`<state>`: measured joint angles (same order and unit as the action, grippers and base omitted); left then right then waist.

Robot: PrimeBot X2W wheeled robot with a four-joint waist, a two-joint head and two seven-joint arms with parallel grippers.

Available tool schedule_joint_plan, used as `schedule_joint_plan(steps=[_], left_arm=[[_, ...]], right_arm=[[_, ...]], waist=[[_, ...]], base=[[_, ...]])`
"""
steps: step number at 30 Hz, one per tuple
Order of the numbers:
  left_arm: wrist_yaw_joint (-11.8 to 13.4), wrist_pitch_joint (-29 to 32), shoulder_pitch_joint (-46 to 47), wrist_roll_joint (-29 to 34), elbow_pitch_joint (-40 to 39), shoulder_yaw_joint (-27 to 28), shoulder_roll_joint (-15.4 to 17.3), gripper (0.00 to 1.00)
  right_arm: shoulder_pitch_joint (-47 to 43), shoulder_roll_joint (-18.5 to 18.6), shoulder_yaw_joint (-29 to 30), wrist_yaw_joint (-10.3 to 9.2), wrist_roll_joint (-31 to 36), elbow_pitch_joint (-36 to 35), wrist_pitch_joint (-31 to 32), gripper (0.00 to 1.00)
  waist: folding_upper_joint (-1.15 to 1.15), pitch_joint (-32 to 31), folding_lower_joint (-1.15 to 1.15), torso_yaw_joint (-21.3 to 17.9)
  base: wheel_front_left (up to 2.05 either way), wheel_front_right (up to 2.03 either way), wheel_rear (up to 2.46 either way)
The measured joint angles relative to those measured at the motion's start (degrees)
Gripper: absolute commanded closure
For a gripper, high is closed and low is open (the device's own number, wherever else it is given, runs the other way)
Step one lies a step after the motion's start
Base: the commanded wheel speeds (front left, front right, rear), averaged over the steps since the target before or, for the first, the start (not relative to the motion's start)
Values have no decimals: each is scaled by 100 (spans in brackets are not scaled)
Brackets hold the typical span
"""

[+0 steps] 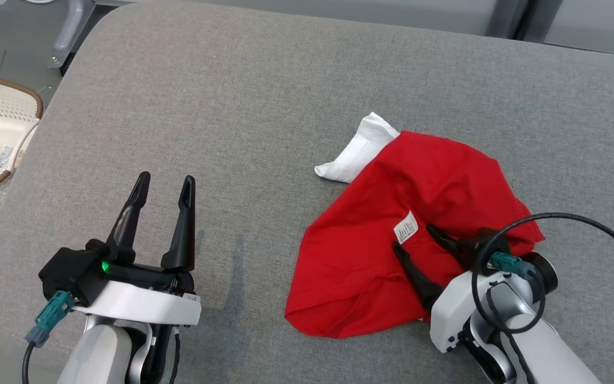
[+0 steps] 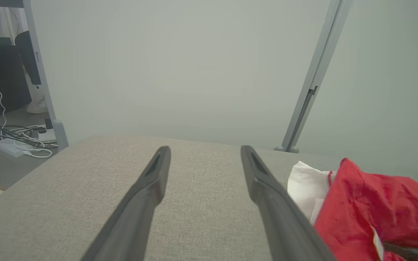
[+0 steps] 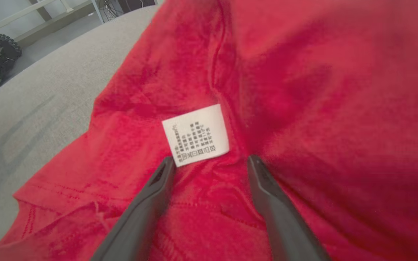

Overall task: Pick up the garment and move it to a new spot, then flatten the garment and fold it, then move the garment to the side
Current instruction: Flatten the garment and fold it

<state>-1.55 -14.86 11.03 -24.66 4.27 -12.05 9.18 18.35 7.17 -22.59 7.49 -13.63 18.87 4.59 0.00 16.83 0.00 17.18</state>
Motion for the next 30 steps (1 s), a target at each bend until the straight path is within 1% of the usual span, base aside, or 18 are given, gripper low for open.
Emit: schedule_joint_plan(steps=[1,2,3,4,8,10,15,17,18,19,23,28,30], left_arm=[[-32,0,0,20,-20,34,-32,0],[-42,-2,-2,60,-32,80,-60,0],[-52,-3,-4,85,-49,114,-80,0],[-67,-3,-7,115,-63,157,-90,0],[-122,-3,-19,223,-86,270,-127,0],[-143,-3,-30,285,-91,322,-138,0],[-166,-3,-118,381,-144,448,-119,0],[-167,-3,-141,403,-159,487,-99,0],[-167,-3,-141,403,-159,487,-99,0],[-167,-4,-141,413,-177,498,-91,0],[-166,-3,-151,449,-212,536,-33,0],[-140,23,-223,450,-299,568,73,0],[-135,58,-242,450,-344,580,93,0]], right_arm=[[27,7,-9,0,1,89,38,0],[57,1,-35,0,-4,154,57,12],[97,-9,-56,0,-18,196,74,70],[126,-11,-79,0,-34,215,78,100],[214,0,-246,0,-114,165,37,100],[279,23,-344,0,-147,3,-30,100],[508,86,-468,0,-156,-673,-231,100],[537,112,-449,0,-129,-1012,-308,100],[537,112,-449,0,-129,-1012,-308,100],[542,121,-402,0,-122,-1177,-342,100],[326,142,15,0,-13,-1805,-342,100],[-464,92,921,0,181,-2363,-140,100],[-783,59,1327,0,258,-2448,-58,100]], waist=[[0,12,0,8],[0,12,0,-1],[0,7,0,-18],[0,2,0,-39],[0,-32,0,-155],[0,-58,0,-228],[0,-128,0,-488],[0,-156,0,-618],[0,-156,0,-618],[0,-168,0,-686],[0,-209,0,-970],[0,-240,0,-1302],[0,-242,0,-1423]], base=[[0,0,0],[0,0,0],[0,0,0],[0,0,0],[0,0,0],[0,0,0],[0,0,0],[0,0,0],[0,0,0],[0,0,0],[0,0,0],[0,0,0],[0,0,0]])
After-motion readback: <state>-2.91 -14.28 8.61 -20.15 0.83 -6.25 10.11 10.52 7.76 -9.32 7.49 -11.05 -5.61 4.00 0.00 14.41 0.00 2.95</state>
